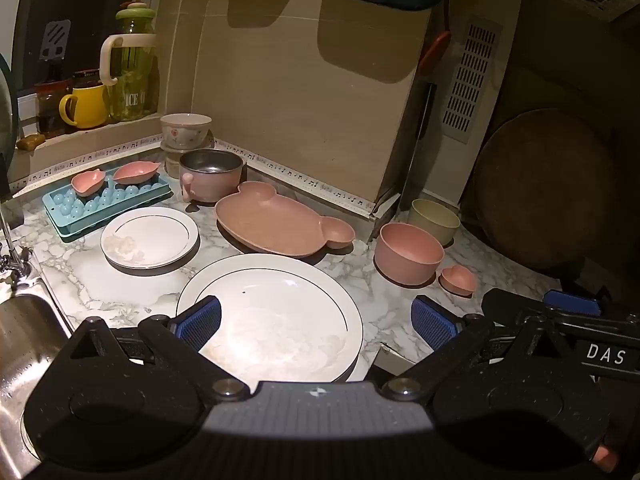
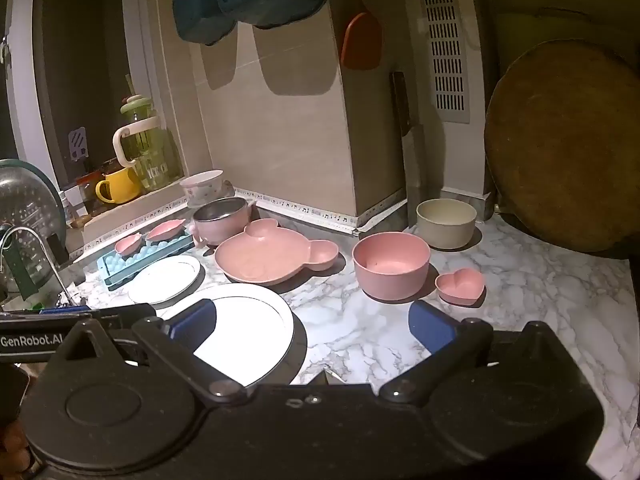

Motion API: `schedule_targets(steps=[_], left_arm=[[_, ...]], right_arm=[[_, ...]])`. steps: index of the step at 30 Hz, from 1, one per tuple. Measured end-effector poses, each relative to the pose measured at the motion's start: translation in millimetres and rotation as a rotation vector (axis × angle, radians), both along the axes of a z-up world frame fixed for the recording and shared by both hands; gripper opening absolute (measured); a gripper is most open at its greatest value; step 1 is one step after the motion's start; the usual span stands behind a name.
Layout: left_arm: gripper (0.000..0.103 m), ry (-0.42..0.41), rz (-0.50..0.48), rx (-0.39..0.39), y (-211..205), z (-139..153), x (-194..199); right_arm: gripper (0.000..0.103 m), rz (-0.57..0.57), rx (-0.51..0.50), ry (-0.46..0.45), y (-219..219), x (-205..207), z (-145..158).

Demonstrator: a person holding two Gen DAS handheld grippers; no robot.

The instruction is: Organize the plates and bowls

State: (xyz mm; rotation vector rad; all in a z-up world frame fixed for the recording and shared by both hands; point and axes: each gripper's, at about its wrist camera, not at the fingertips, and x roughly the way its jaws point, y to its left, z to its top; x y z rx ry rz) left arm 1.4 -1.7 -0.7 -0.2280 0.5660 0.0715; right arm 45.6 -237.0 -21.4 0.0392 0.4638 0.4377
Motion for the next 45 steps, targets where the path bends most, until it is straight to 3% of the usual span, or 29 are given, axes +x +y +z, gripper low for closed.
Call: schedule_targets(steps=[45], left_arm=[[0.102,0.012,0.015,-0.013,1.2,0.5,-2.0]], right_arm=[[0.1,0.014,0.031,-0.006,-5.7,0.3,-1.7]])
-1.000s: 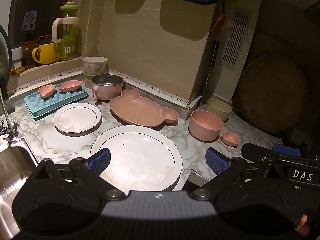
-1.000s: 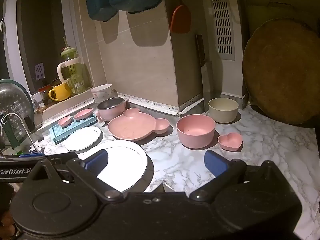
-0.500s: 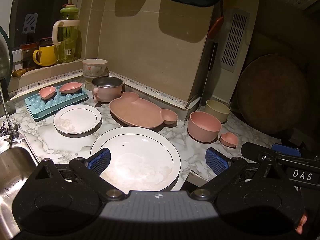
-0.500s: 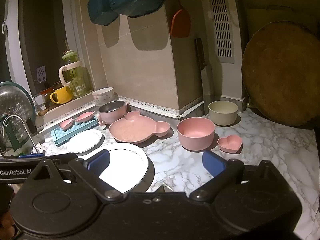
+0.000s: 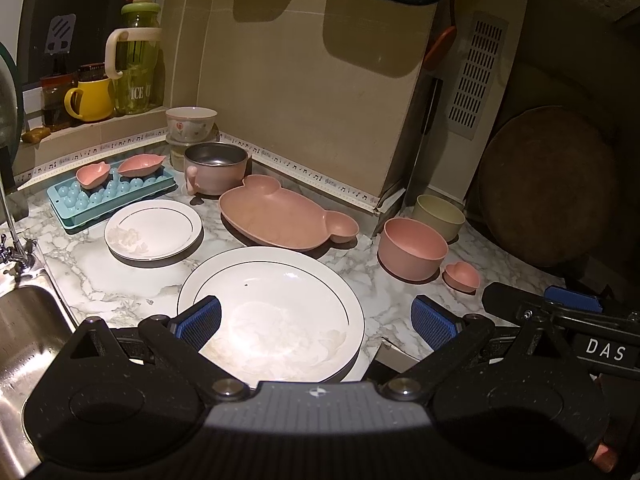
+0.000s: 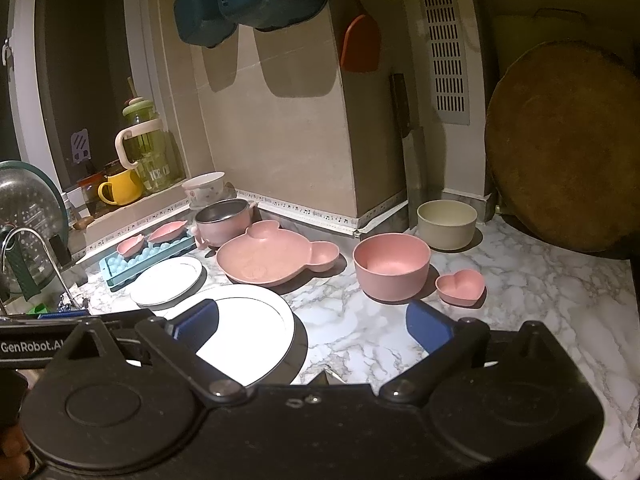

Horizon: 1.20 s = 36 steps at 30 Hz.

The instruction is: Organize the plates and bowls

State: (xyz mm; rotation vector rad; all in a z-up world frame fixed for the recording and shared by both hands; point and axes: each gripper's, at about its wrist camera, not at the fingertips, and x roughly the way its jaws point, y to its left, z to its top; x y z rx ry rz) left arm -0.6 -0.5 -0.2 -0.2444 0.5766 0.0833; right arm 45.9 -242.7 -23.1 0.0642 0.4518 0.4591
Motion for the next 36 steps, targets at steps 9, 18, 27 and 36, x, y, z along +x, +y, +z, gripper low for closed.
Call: schedule_targets(steps=[9,18,27,36], left_arm=[[0.102,0.049,0.02,-0.039,9.1,-12.0,17.7],[0.102,0.071,0.05,-0.041,15.9,-16.2,32.2],[0.102,0.063,0.061,-0.026,17.4,-13.9,37.6],[0.102,0.073,0.049,-0.029,18.5,-15.4,32.1]], right_arm=[[0.1,0.016,-0.003,0.042,3.5,18.8,-6.0],[0.1,0.058,-0.023,0.077,16.2,42.4,-12.7],[0.096,0.065,-0.02,0.058,18.5,51.3,-10.4],[0.095,0.054,-0.019,0.063,19.8,49.8,-11.6]])
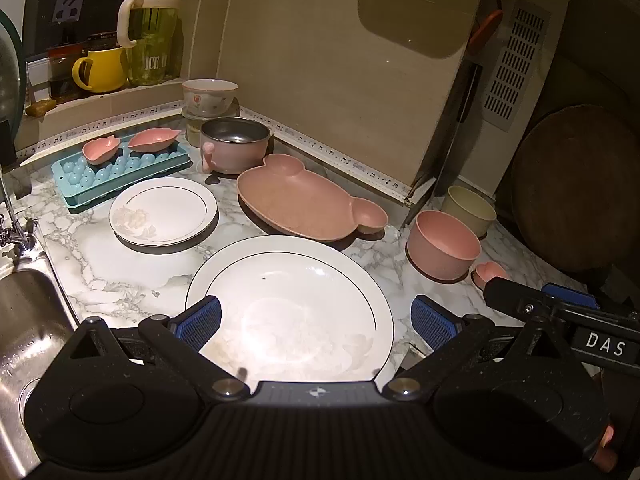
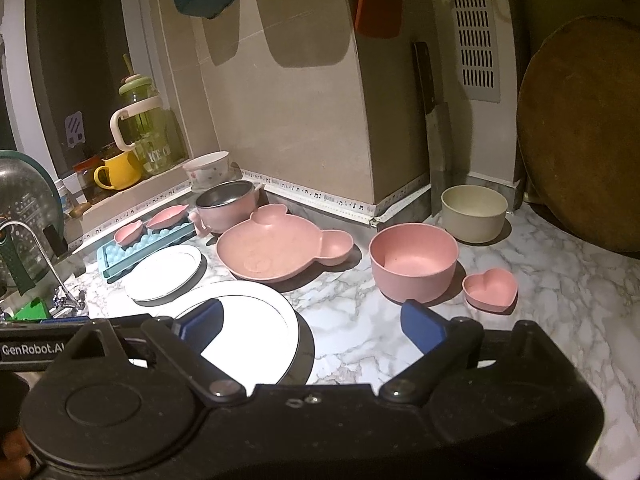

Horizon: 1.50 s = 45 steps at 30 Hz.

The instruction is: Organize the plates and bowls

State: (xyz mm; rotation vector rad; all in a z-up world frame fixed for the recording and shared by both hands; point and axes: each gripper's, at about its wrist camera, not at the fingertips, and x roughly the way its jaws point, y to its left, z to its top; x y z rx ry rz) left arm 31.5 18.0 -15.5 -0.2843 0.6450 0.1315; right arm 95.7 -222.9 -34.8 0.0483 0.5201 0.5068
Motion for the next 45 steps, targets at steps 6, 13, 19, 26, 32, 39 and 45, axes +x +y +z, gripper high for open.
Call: schedule_targets(steps=[6,13,19,26,32,39,45], left_arm=[[0.102,-0.01,-0.01,0.003,-0.6,0.3,-7.0],[0.102,-0.02,-0.017,0.007,-1.8,1.8,-12.5],[0.102,-0.026,-0.023,0.007,-0.4,2.9,-13.7],[0.102,-0.021,-0.025,0.002,0.1,2.0,-12.8],[0.102,0.025,0.029,0.022,18.1,-17.0,9.4],[0.102,0.167,0.164,-0.026,72.2,-67.0,36.6],[0.102,0.189,0.202,-0.08,89.6,-83.3,47.4]], right_arm=[[0.094,-0.001,0.0,-0.008,1.0,-9.9,0.4],[0.094,-0.012,0.003,-0.009,-2.2,-17.0,1.2],[0.093,-0.018,0.004,-0.018,-3.7,-21.0,3.1],[0.092,-0.019,-0.001,-0.023,-0.9,-21.6,3.8],[0.095,0.015,-0.036,0.005,10.8,-5.1,-4.0],[0.087,0.06,-0.133,0.099,47.3,46.5,-43.0],[0.076,0.082,-0.141,0.233,65.5,75.6,-72.4]])
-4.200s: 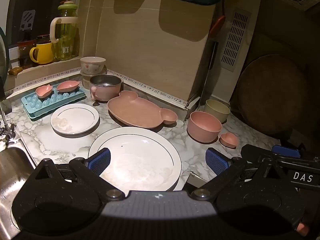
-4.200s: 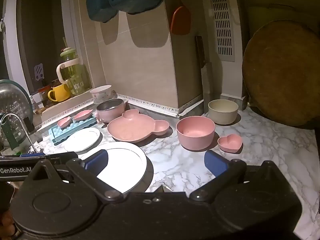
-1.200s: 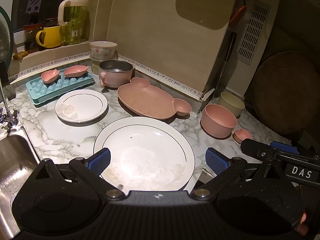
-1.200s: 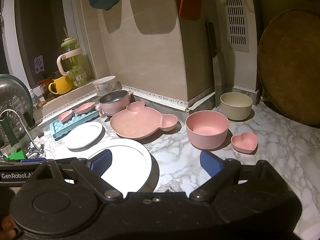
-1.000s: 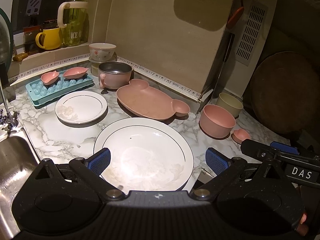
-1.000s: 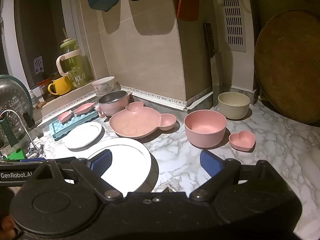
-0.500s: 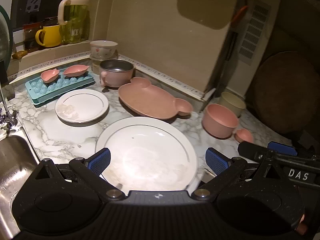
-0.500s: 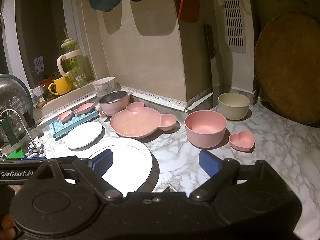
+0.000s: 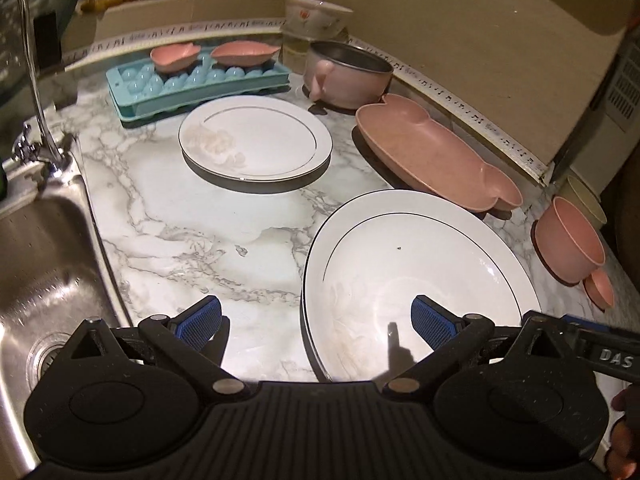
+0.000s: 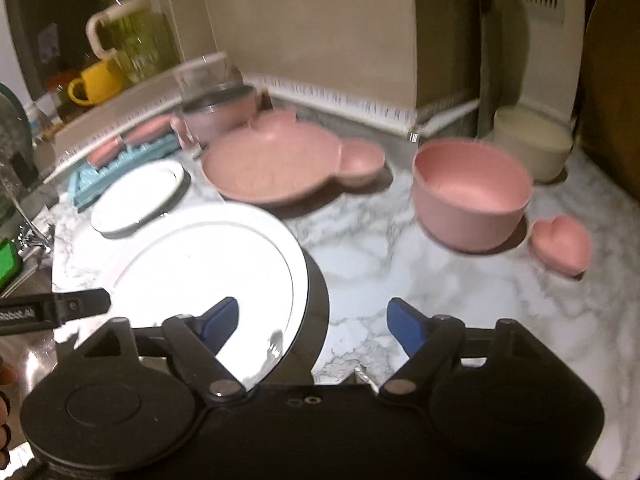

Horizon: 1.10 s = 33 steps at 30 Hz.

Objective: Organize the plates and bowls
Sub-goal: 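Lower the right gripper to the large white plate rim and close on it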

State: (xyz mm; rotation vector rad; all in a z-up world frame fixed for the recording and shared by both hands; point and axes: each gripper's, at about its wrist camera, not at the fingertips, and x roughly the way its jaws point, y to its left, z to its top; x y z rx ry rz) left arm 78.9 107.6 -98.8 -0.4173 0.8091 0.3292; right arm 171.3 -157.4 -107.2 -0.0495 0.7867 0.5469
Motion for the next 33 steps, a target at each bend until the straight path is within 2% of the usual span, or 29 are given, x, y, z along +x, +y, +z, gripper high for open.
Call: schedule_targets(steps=[3,5,8,10,14,16,18,20,22,25,28,33], left_arm=[[0.101,0.003,0.007,0.002,1.6,-3.0,3.9],[0.101,0.008,0.013,0.003,3.4,-5.5,6.8],[0.096,0.008,0.015,-0.008,6.8,-8.4,9.5],[0.087,0.019,0.013,-0.025,8.6,-10.1,11.1],[0.085,0.02,0.026,-0.035,9.6,-9.7,11.0],[0.075,0.009,0.012,-0.06,10.6,-9.0,11.3],[0.071,0.006,0.005,-0.067,10.5,-8.6,12.3],[0.063,0.016,0.021,-0.078,12.3,-10.0,13.7],[0.049,0.02,0.025,-0.098,15.4,-11.7,14.8],[0.037,0.023,0.029,-0.119,18.9,-13.3,14.8],[0.027,0.024,0.022,-0.148,20.1,-15.3,14.5],[0.019,0.029,0.009,-0.166,18.1,-17.4,14.9]], right_arm=[[0.067,-0.016,0.011,0.056,2.3,10.4,-8.0],[0.052,-0.024,0.023,0.088,2.0,15.3,-10.9],[0.048,-0.025,0.035,0.114,-0.3,19.0,-14.4],[0.04,-0.026,0.039,0.128,-1.1,20.9,-16.3],[0.032,-0.021,0.071,0.159,-1.9,25.0,-16.6],[0.031,-0.02,0.084,0.168,-2.3,27.0,-15.9],[0.027,-0.018,0.1,0.181,-3.2,28.4,-15.3],[0.023,-0.014,0.113,0.19,-3.0,29.7,-15.0],[0.02,-0.01,0.121,0.203,-2.6,29.8,-15.9],[0.013,-0.004,0.133,0.212,-2.4,30.2,-16.2],[0.009,0.0,0.143,0.217,-3.3,31.3,-16.5],[0.009,0.003,0.141,0.212,-3.1,30.4,-16.8]])
